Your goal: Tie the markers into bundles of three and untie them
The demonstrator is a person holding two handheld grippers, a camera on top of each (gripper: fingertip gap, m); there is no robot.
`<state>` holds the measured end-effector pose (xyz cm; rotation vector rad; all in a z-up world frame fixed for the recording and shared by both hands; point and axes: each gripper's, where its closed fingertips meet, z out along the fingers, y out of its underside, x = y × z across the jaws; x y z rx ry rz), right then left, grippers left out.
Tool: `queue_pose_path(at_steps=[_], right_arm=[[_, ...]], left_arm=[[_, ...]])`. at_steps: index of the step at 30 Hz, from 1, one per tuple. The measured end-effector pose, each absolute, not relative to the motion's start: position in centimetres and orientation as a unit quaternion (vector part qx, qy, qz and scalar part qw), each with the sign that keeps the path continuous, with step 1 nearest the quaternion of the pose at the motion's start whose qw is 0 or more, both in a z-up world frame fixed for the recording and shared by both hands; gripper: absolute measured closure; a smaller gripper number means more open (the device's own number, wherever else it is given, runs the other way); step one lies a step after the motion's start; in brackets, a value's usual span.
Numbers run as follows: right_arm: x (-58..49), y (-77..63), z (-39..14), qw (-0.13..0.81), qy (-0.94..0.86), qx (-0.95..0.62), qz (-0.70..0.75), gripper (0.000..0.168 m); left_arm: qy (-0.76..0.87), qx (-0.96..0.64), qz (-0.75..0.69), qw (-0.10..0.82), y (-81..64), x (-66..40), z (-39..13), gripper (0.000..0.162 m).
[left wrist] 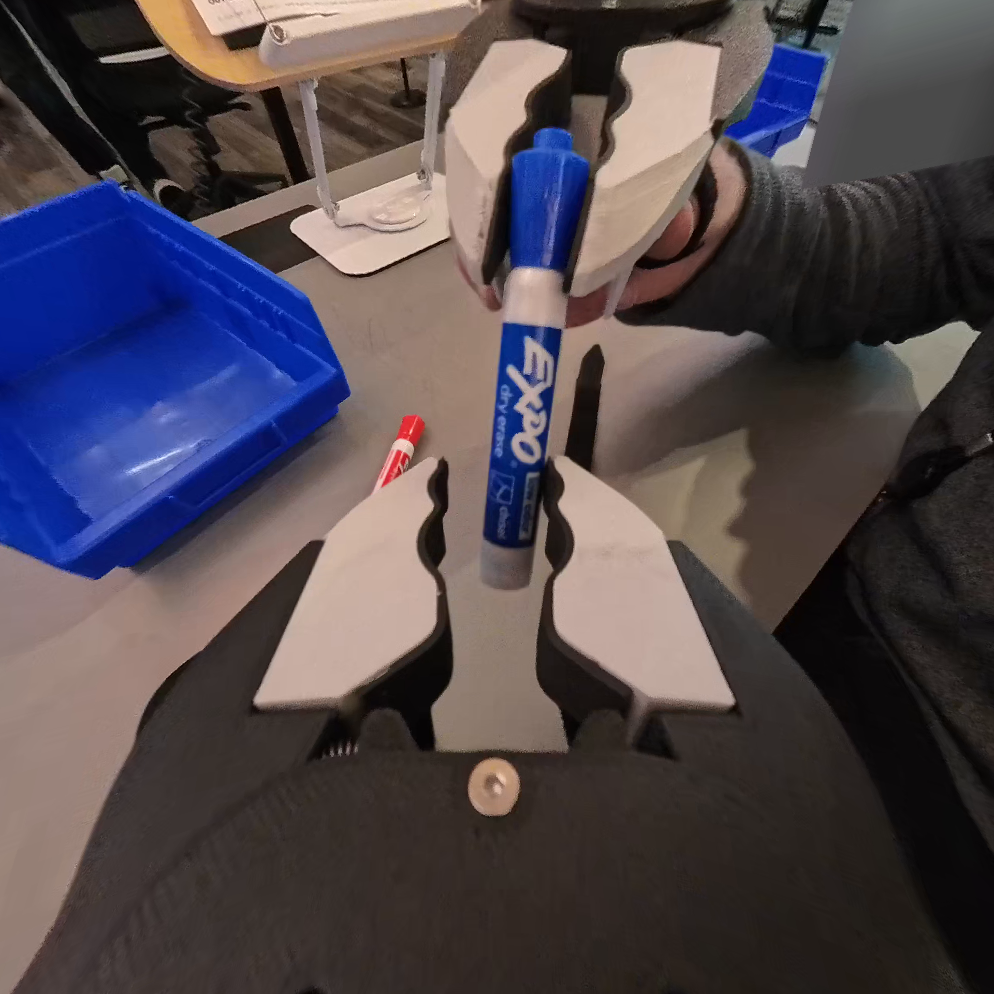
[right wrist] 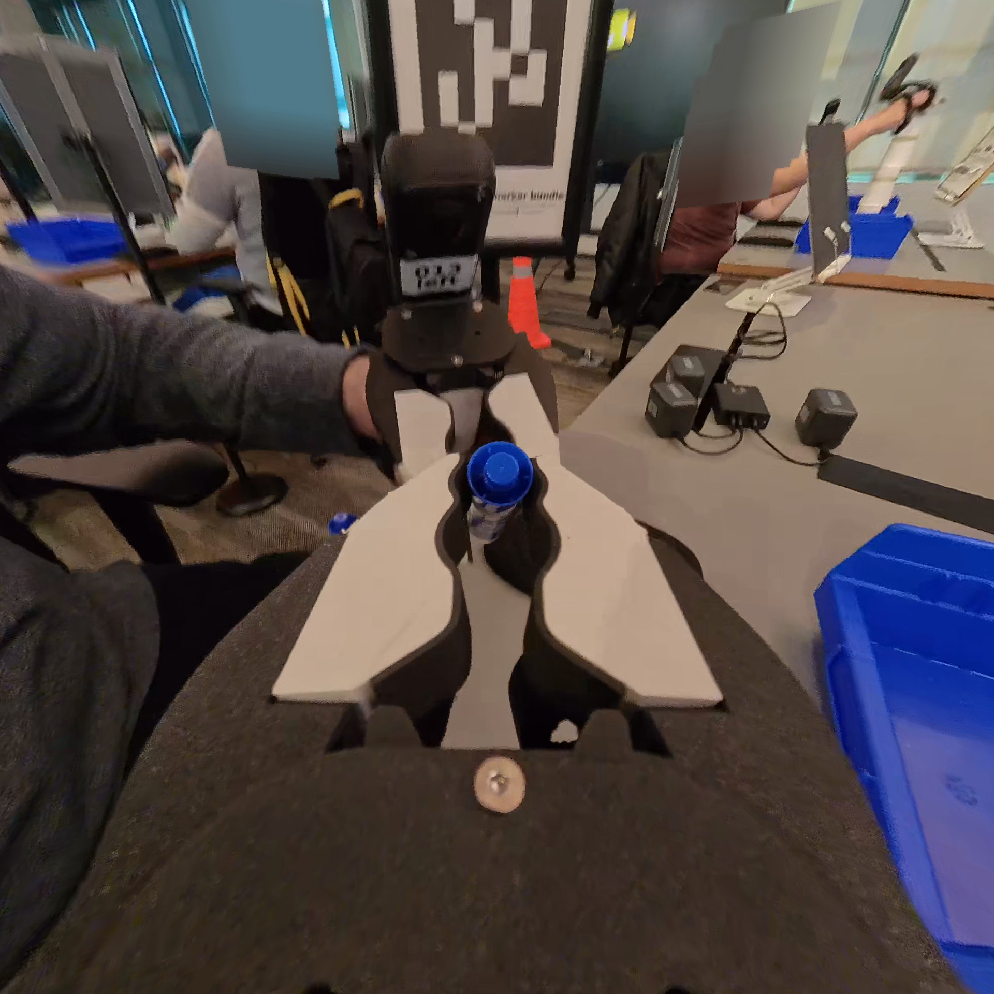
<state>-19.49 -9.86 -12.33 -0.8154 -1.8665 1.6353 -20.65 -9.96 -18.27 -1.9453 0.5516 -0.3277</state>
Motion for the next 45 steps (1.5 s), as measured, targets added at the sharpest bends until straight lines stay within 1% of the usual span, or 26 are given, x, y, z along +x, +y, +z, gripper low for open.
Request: queue_pose_path(at_steps=[2,5,8,11,15,20,26,32,33,34,35,37,39,42,45], right_arm=[[-18.5,-10.0,-12.8,0.263,-0.720,-0.293,0.571,0.150],[-17.0,-11.2,-14.8,0.240,-0.764,-0.290,0.524,0.150],[-15.9,-12.9,-16.6,0.217,-0.786,-0.284,0.504,0.150],[-15.8,-13.5,-16.8,0.227,-0.780,-0.291,0.504,0.150],[-16.0,-12.9,-15.6,0.251,-0.761,-0.306,0.514,0.151],[-16.9,-11.8,-14.1,0.274,-0.728,-0.324,0.538,0.151],[-17.9,-11.2,-12.7,0.301,-0.696,-0.320,0.568,0.150],[-18.4,-11.2,-12.6,0.287,-0.689,-0.315,0.586,0.150],[-18.4,-11.2,-12.6,0.294,-0.693,-0.313,0.579,0.150],[-18.4,-11.1,-12.5,0.300,-0.696,-0.314,0.572,0.150],[-18.2,-11.1,-12.4,0.301,-0.698,-0.315,0.569,0.150],[-17.8,-10.6,-11.8,0.312,-0.696,-0.317,0.564,0.151],[-17.1,-10.7,-12.1,0.298,-0.710,-0.318,0.553,0.151],[-15.9,-11.8,-13.3,0.275,-0.737,-0.313,0.533,0.151],[-15.3,-13.5,-15.8,0.248,-0.769,-0.312,0.500,0.150]], left_arm=[[0.220,-0.814,-0.112,0.525,-10.9,-21.5,-17.7,0.124],[0.201,-0.818,-0.090,0.531,-13.0,-21.8,-17.1,0.118],[0.188,-0.822,-0.078,0.532,-15.1,-21.1,-17.6,0.113],[0.187,-0.823,-0.079,0.530,-15.9,-20.2,-18.6,0.129],[0.199,-0.819,-0.077,0.532,-15.2,-20.3,-18.7,0.135],[0.243,-0.824,-0.074,0.507,-13.9,-20.9,-18.3,0.137],[0.274,-0.826,-0.070,0.488,-12.3,-20.5,-19.1,0.141],[0.281,-0.829,-0.106,0.471,-11.9,-19.7,-20.3,0.141],[0.286,-0.833,-0.104,0.462,-11.8,-19.7,-20.6,0.135],[0.288,-0.841,-0.099,0.448,-11.8,-19.9,-21.1,0.124],[0.291,-0.846,-0.096,0.436,-11.9,-20.1,-21.5,0.120],[0.286,-0.843,-0.103,0.444,-12.2,-20.7,-21.1,0.116],[0.266,-0.845,-0.114,0.449,-12.9,-21.6,-20.7,0.111],[0.233,-0.847,-0.098,0.468,-14.4,-23.3,-19.9,0.112],[0.188,-0.847,-0.081,0.491,-16.6,-24.2,-19.6,0.116]])
